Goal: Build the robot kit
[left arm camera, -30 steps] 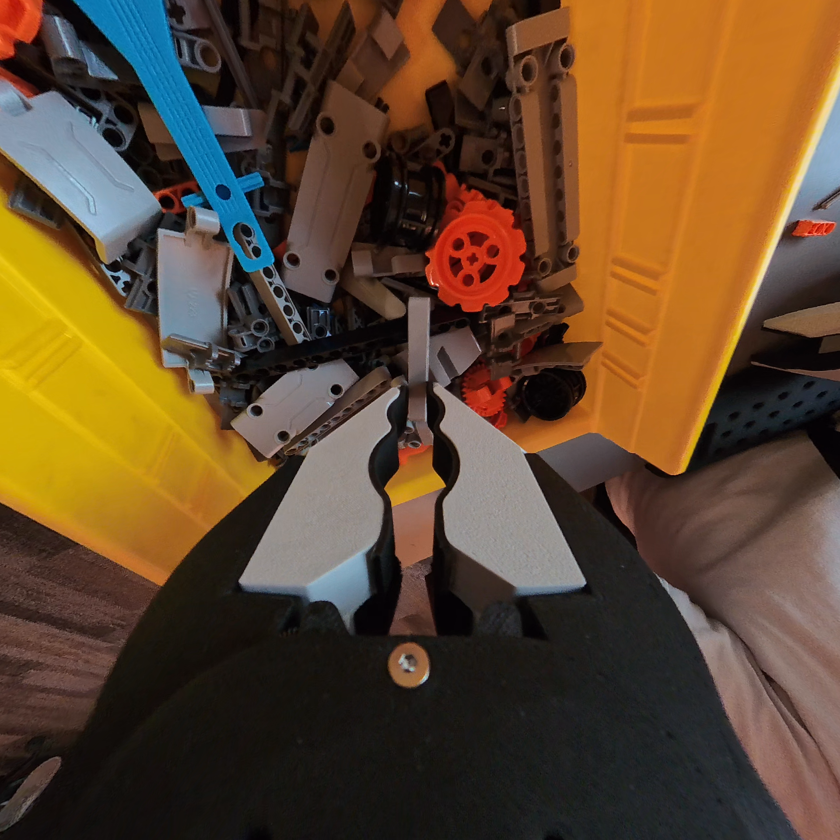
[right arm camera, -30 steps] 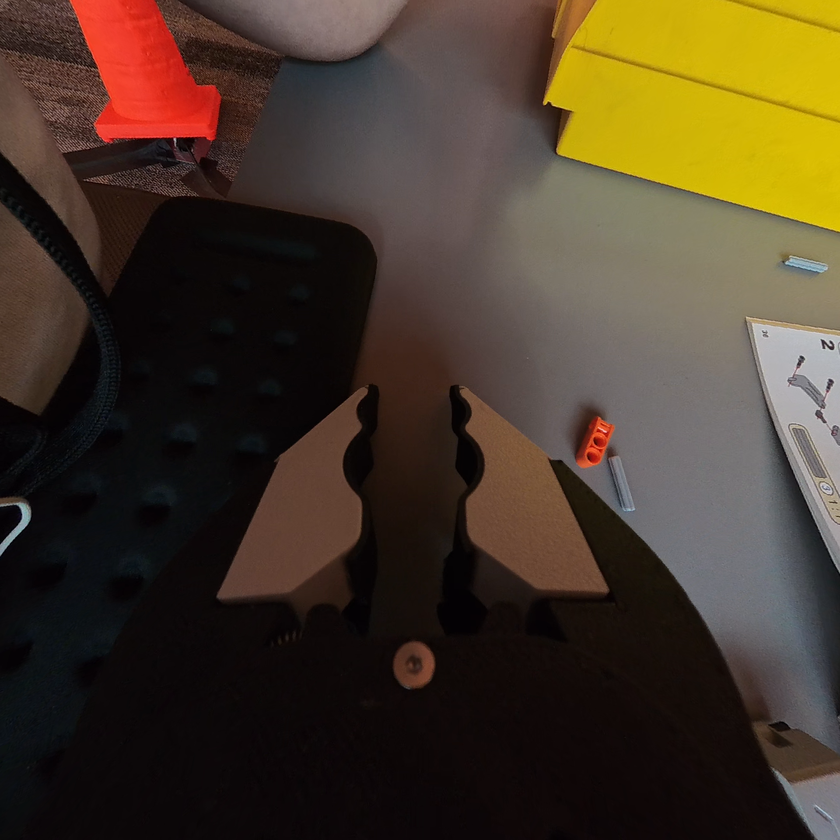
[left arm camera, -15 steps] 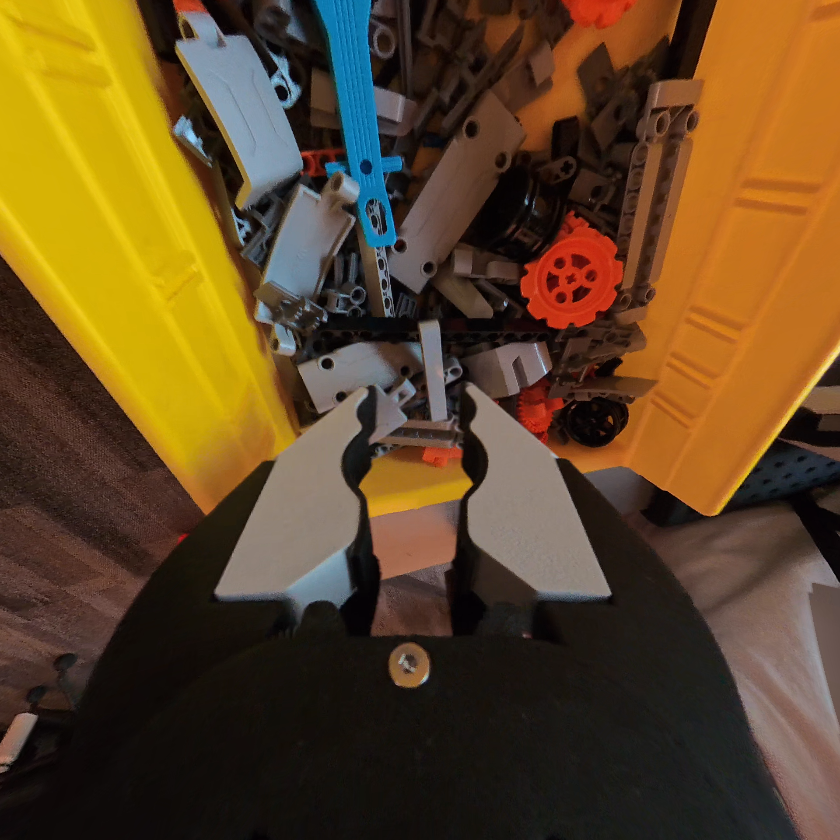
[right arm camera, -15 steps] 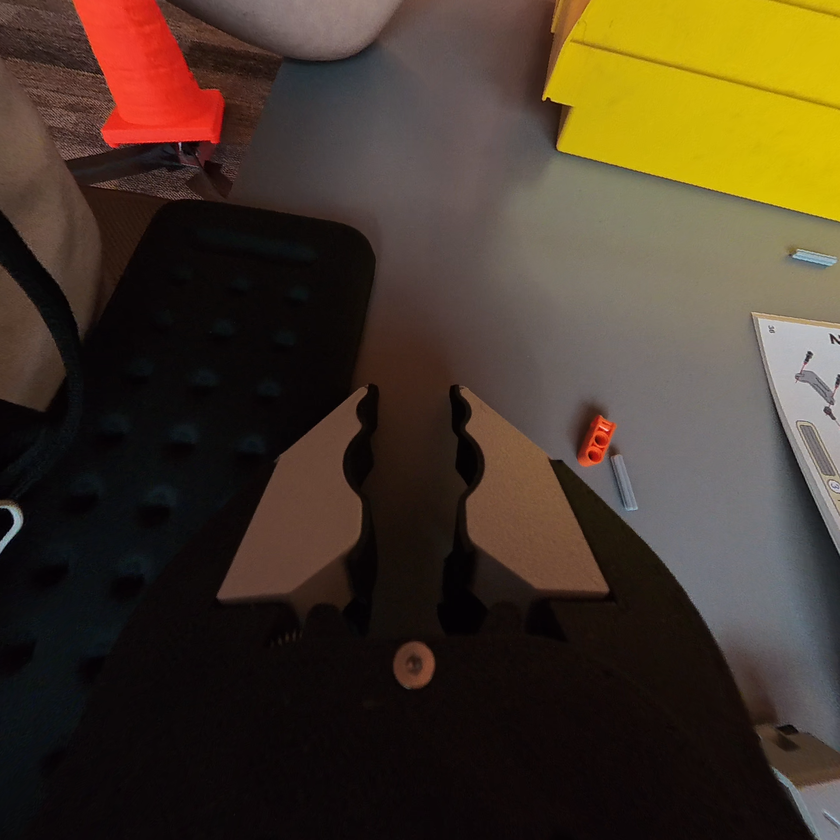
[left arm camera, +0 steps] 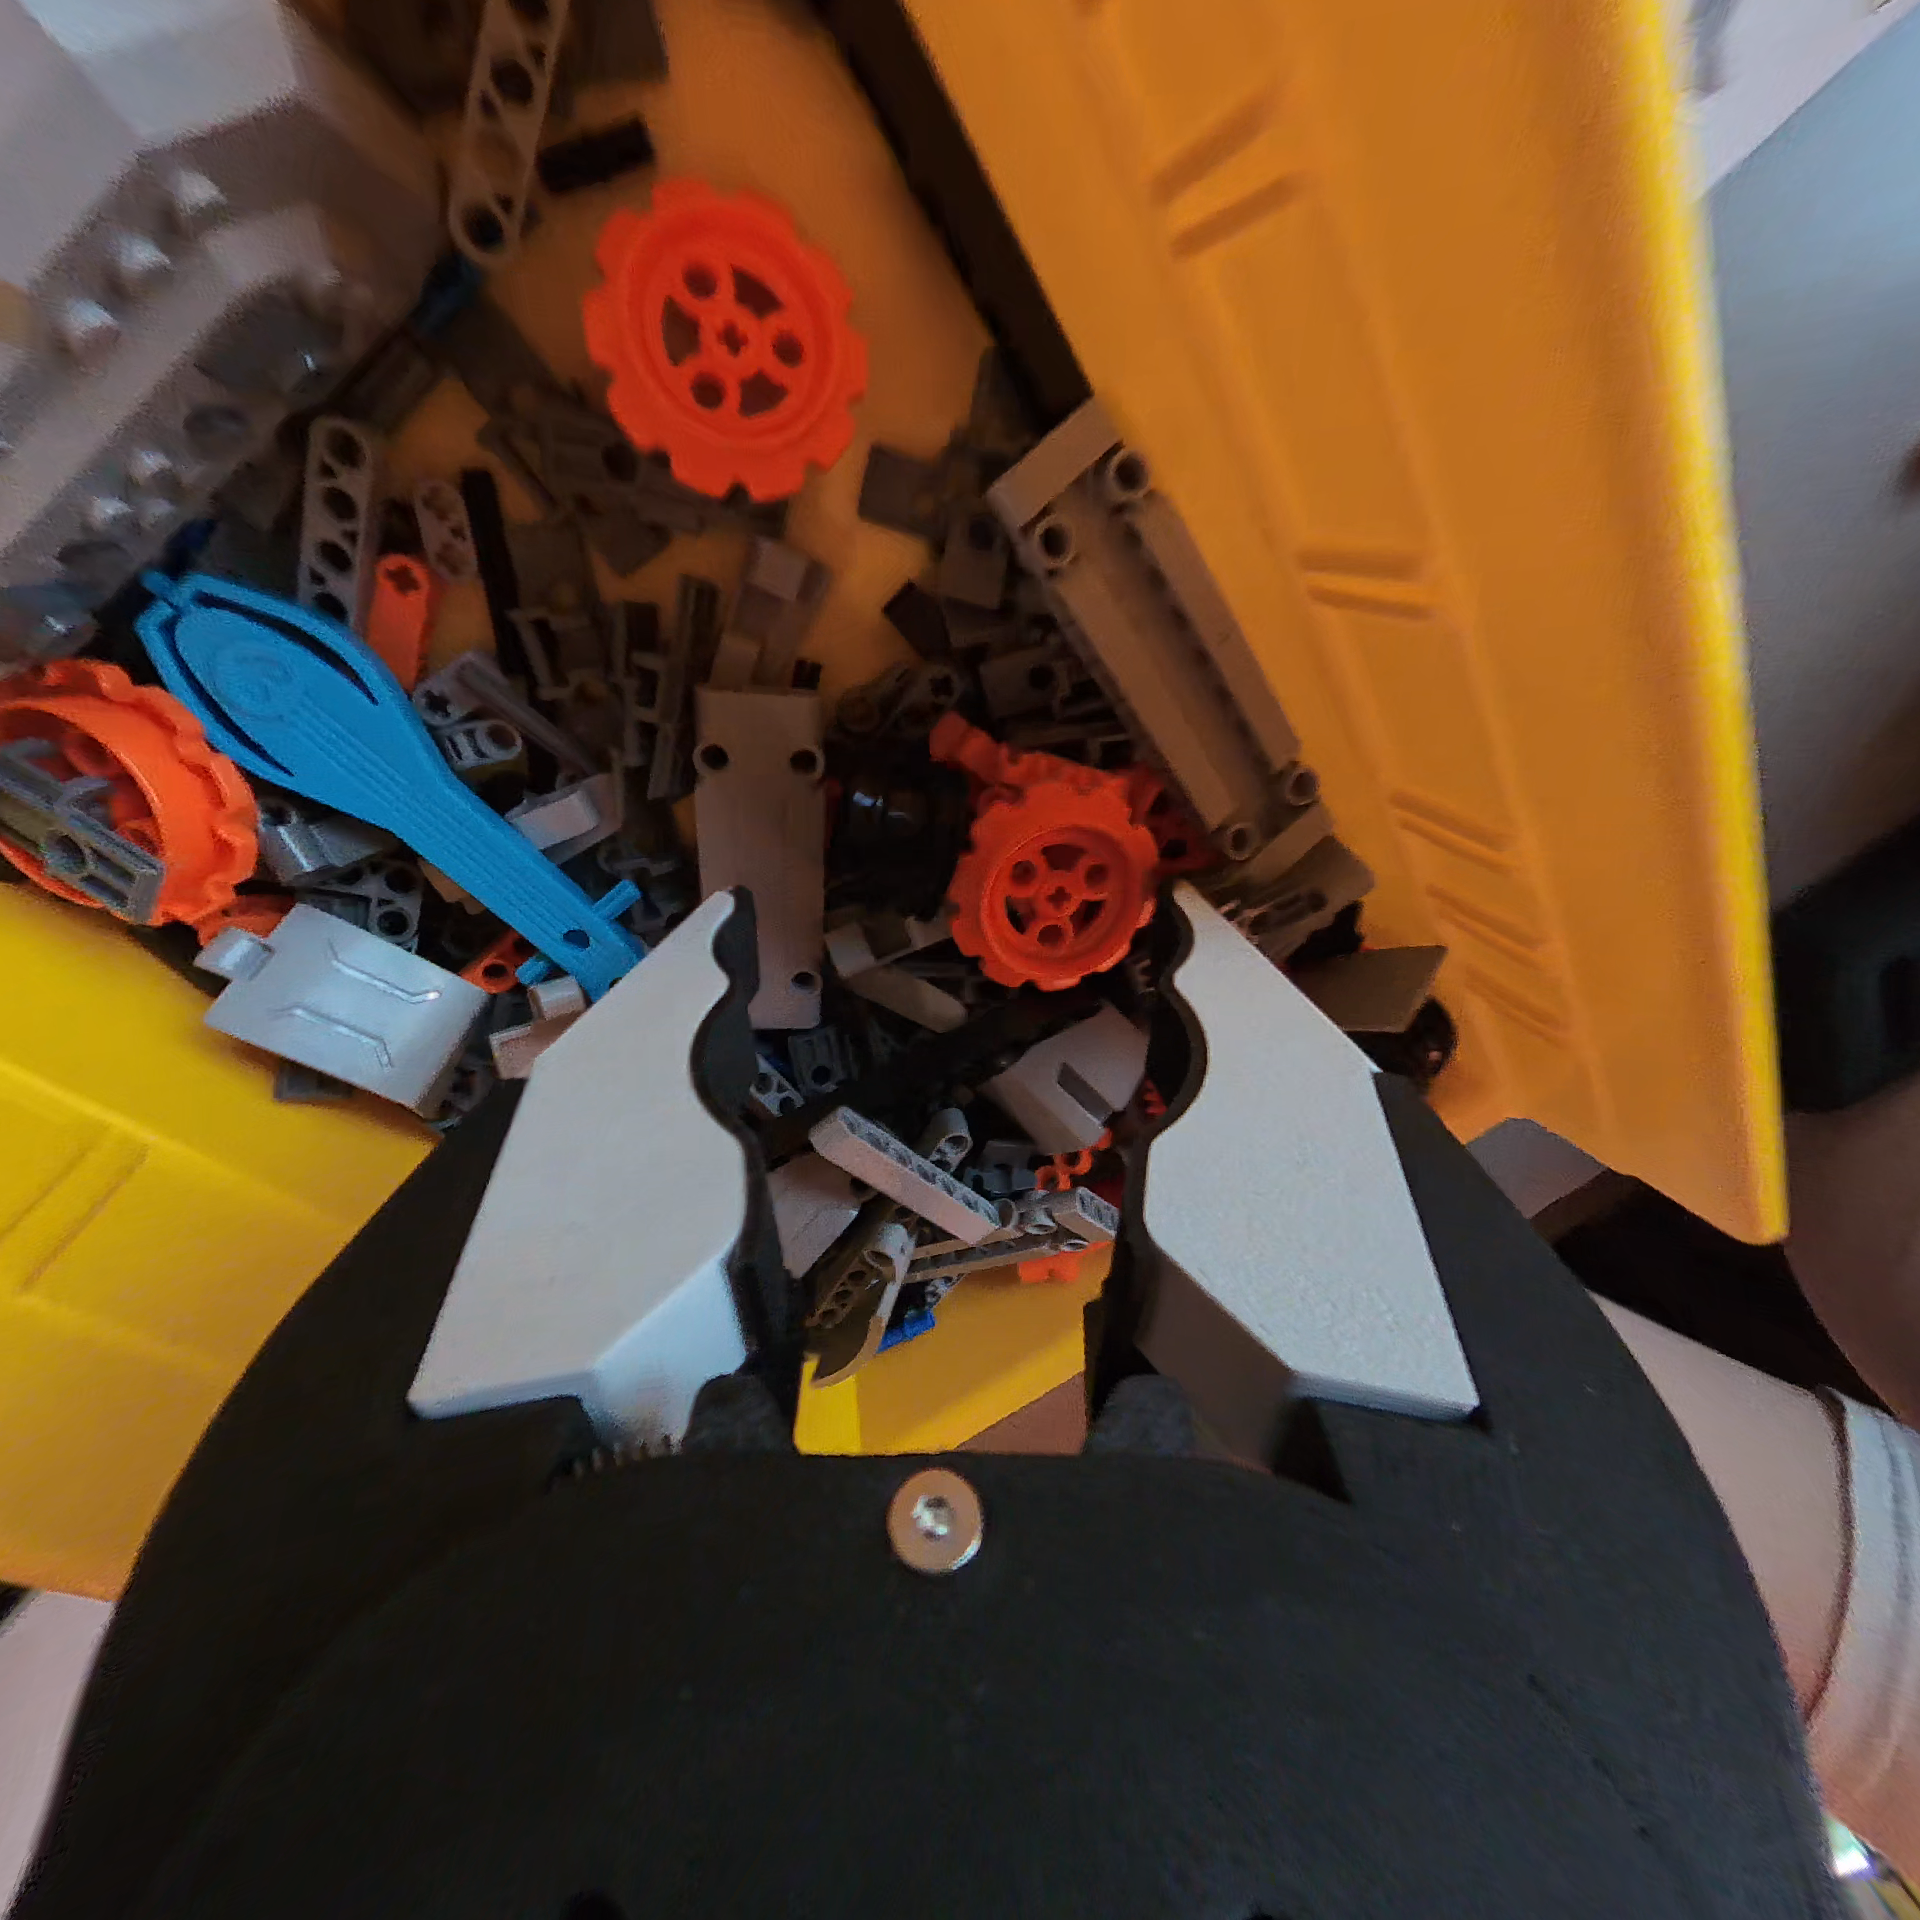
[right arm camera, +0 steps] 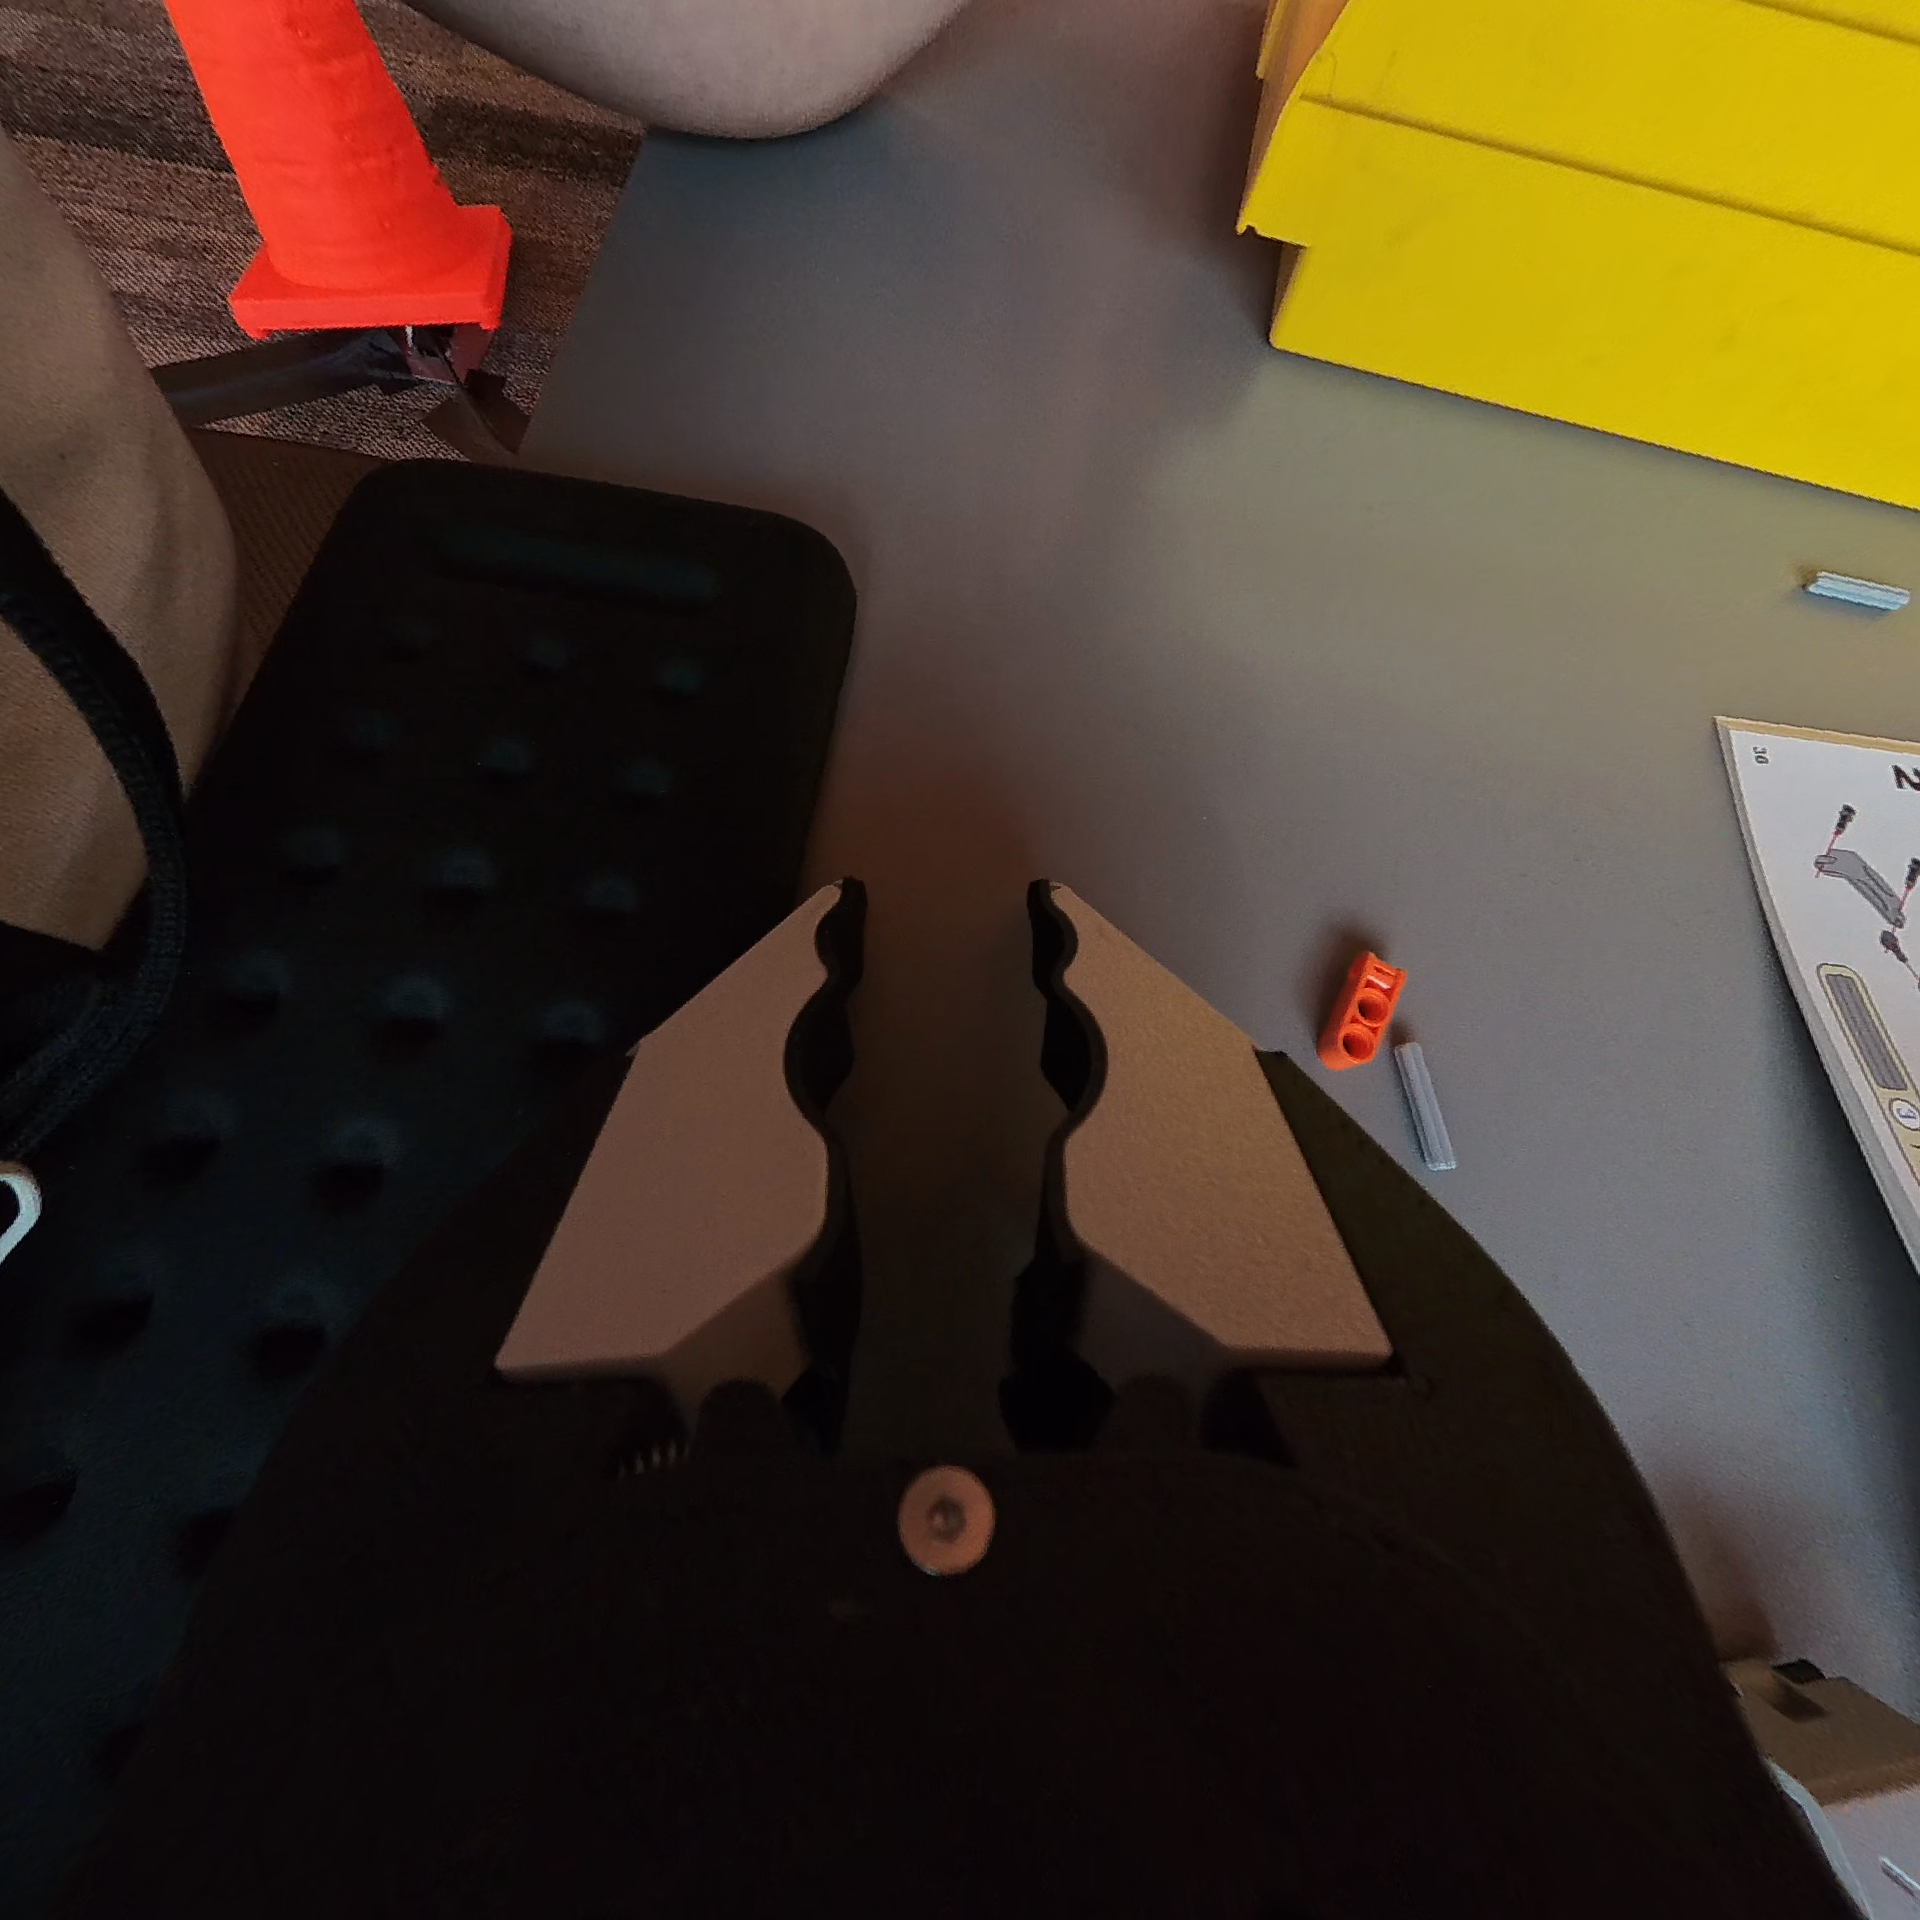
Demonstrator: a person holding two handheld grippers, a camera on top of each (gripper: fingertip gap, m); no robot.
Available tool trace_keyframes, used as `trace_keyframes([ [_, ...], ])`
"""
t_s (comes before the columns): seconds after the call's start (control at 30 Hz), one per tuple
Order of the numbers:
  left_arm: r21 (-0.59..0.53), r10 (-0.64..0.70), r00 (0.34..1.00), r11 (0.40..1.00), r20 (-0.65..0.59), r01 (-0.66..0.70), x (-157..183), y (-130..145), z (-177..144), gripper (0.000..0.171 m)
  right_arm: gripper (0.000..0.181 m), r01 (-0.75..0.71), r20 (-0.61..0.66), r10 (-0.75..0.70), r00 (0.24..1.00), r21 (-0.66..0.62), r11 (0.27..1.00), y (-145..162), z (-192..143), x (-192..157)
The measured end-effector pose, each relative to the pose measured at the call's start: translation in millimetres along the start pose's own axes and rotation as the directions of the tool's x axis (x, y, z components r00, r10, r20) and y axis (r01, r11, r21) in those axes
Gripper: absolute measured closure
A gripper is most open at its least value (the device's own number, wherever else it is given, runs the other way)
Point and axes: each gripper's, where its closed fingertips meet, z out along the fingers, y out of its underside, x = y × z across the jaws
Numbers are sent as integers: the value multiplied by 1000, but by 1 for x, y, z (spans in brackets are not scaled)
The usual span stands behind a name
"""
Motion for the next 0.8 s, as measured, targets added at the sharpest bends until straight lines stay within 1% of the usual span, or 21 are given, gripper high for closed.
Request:
trace_keyframes([
  [0.03,-24,-7,1000,1000,11,7,-3,3,3,91,149,0,0,0,1000,0,1000,0,0,0],
  [0.1,-37,-23,1000,999,15,24,-7,2,7,92,149,2,0,-2,1000,0,1000,0,0,0],
  [0.2,-41,-18,1000,999,5,18,-7,2,8,107,149,1,0,-1,1000,0,1000,0,0,0],
  [0.27,-42,-19,1000,999,5,19,-8,4,6,132,149,1,1,-1,1000,0,1000,0,0,0],
  [0.3,-52,-20,999,998,27,21,-11,8,5,142,149,0,1,0,1000,0,1000,0,0,0],
  [0.37,-75,-31,998,997,46,34,-17,17,5,144,149,0,1,0,1000,0,1000,0,0,0],
  [0.4,-81,-41,998,996,42,44,-18,21,5,151,149,0,1,0,1000,0,1000,0,0,0],
  [0.43,-83,-52,997,995,51,56,-21,24,4,155,149,0,2,0,1000,0,1000,0,0,0],
  [0.53,-61,-109,991,992,81,114,-31,28,-2,155,149,-2,3,2,1000,0,1000,0,0,0],
  [0.6,-54,-157,977,985,143,166,-45,34,-6,156,149,-2,3,2,1000,0,1000,0,0,0],
  [0.67,-52,-208,962,974,179,221,-55,40,-10,156,149,-2,3,2,1000,0,1000,0,0,0],
  [0.8,-31,-269,931,958,248,285,-69,45,-17,156,149,-2,3,2,1000,0,1000,0,0,0],
])
